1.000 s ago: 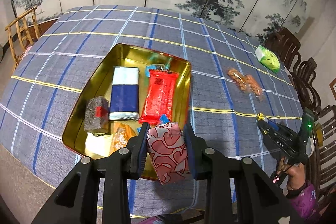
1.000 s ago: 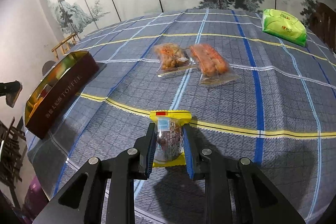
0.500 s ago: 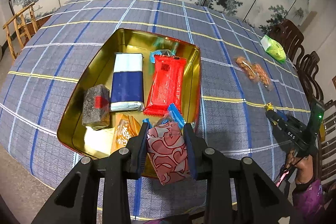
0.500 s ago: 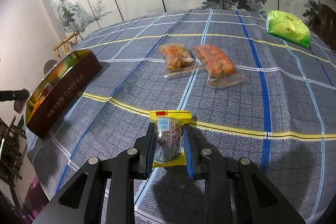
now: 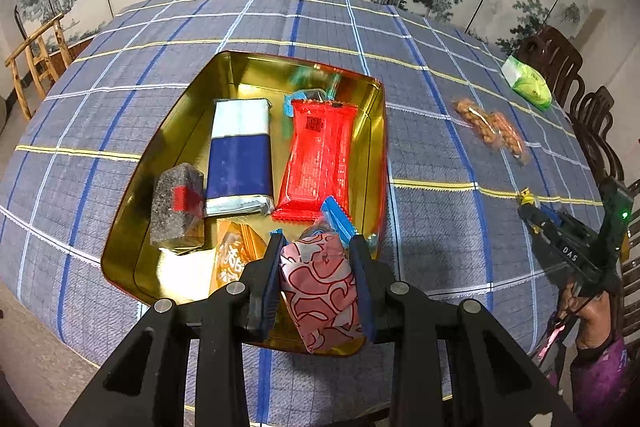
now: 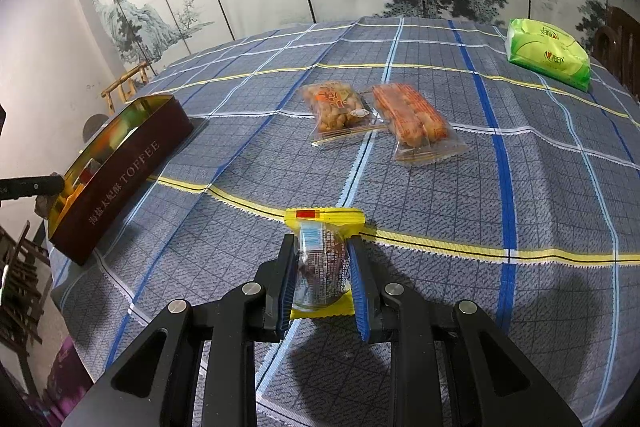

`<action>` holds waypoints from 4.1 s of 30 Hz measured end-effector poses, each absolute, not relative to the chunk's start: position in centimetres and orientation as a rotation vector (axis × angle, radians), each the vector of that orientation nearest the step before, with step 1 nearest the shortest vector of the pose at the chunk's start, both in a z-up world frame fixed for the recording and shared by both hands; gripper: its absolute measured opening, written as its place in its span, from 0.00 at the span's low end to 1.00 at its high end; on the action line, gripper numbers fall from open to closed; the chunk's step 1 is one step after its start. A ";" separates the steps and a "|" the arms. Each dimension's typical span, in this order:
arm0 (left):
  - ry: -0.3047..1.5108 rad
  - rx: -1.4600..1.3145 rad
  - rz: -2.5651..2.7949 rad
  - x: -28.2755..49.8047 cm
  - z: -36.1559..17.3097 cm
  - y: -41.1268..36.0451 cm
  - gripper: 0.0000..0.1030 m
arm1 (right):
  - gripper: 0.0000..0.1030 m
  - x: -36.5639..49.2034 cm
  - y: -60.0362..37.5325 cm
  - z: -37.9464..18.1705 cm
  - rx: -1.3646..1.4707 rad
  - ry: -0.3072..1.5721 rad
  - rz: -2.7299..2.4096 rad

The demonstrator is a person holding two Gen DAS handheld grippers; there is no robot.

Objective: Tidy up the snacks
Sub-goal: 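Lower the pink cake into the tin and open the left gripper, then carry the yellow packet into the tin and open the right gripper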

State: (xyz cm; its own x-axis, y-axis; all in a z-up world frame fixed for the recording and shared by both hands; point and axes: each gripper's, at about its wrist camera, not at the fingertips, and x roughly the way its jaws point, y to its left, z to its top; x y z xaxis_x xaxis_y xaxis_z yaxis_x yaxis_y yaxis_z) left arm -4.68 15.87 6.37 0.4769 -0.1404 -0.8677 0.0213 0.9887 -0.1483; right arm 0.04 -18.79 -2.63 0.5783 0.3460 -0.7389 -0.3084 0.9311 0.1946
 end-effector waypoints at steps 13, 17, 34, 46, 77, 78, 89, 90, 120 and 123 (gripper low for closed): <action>1.040 -0.032 -0.073 -4.8 5.9 14.5 0.28 | 0.25 0.0 -18.8 -2.6 0.047 0.874 0.383; 1.039 -0.020 -0.071 -4.8 5.7 14.3 0.28 | 0.25 0.0 -18.8 -2.6 0.046 0.874 0.383; 1.002 0.025 -0.005 -5.4 5.9 14.2 0.40 | 0.26 0.0 -18.7 -2.7 0.038 0.874 0.379; 0.940 0.094 0.078 -6.4 6.9 14.8 0.62 | 0.26 -0.5 -17.9 -2.5 0.058 0.898 0.364; 0.891 0.094 0.153 -8.9 6.7 18.8 0.77 | 0.26 -2.3 -6.3 3.1 -0.003 0.862 0.556; 0.890 0.092 0.157 -8.9 6.6 19.0 0.77 | 0.26 -2.3 -5.8 3.1 -0.006 0.862 0.565; 0.875 0.097 0.186 -9.4 6.3 20.8 0.79 | 0.26 -0.9 1.4 3.7 -0.014 0.887 0.681; 0.875 0.095 0.189 -9.4 6.4 21.0 0.79 | 0.26 -0.7 1.9 3.7 -0.016 0.888 0.687; 0.897 0.041 0.196 -10.2 5.7 24.3 0.83 | 0.27 6.2 10.6 2.3 -0.012 0.964 0.671; 0.899 0.042 0.197 -10.2 5.7 24.3 0.83 | 0.27 6.7 11.0 2.1 0.001 0.966 0.672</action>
State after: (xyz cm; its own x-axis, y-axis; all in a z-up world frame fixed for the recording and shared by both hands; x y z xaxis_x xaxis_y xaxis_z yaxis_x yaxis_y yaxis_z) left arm -10.22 24.30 5.67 0.6059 0.1879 -0.7730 -0.1529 0.9811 0.1186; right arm 6.74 10.96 2.07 0.3843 0.5279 -0.7574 -0.5268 0.7991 0.2896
